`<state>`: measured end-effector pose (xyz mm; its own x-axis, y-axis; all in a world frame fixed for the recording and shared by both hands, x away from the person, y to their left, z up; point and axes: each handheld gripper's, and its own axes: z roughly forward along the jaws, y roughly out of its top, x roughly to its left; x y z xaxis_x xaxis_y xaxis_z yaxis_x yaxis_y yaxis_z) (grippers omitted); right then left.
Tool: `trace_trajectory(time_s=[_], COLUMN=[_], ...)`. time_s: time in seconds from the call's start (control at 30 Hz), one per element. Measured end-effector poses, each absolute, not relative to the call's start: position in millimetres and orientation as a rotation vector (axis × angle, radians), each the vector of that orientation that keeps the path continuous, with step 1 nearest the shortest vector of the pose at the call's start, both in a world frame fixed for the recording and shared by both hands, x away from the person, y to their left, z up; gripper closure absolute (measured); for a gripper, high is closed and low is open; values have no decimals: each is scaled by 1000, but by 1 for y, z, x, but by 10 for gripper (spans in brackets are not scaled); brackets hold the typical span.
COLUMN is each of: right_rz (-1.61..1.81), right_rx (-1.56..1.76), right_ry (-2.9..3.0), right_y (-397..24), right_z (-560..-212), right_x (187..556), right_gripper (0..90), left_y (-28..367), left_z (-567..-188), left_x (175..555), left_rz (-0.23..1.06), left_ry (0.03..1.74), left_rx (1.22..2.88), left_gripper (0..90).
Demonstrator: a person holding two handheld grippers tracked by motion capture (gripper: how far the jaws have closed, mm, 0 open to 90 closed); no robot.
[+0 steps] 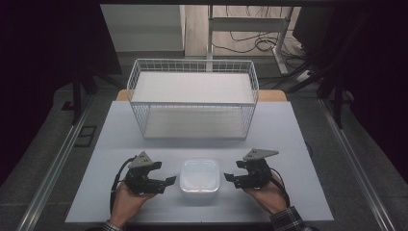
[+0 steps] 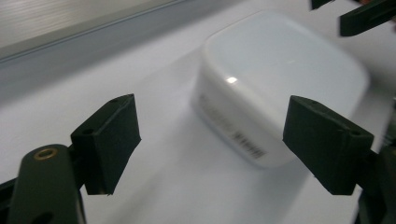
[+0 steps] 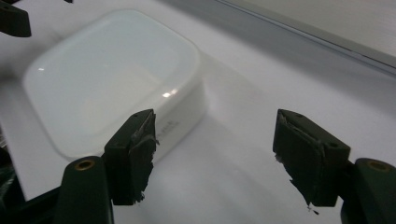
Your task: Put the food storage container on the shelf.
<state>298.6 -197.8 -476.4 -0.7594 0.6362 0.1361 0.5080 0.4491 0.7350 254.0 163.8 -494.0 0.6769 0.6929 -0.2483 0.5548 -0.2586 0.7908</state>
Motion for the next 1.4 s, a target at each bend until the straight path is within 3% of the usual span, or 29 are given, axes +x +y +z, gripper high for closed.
trace_trajectory(time_s=[0.5,0.67,0.8,0.97,1.1,1.4], right_rz=[1301,1284,1333,1336,1389,1466], right_rx=[1000,1065,1133,1257,1341,1350], right_ry=[2617,2665,2707,2655,2576,2438], right_y=[-165,-157,-159,-170,-176,-179], right_z=[-482,-492,-495,-484,-478,-476], right_x=[293,300,299,295,292,287], right_gripper=[185,163,234,531,682,783], left_y=[130,128,128,139,143,143], left_z=[-504,-515,-512,-507,-500,-495], left_x=[270,279,273,266,260,257], left_rz=[106,-69,-83,-67,-21,49], left_ry=[923,960,957,1003,1028,1080], left_rx=[1988,1947,1950,1882,1823,1750], left_gripper=[159,128,217,489,659,787])
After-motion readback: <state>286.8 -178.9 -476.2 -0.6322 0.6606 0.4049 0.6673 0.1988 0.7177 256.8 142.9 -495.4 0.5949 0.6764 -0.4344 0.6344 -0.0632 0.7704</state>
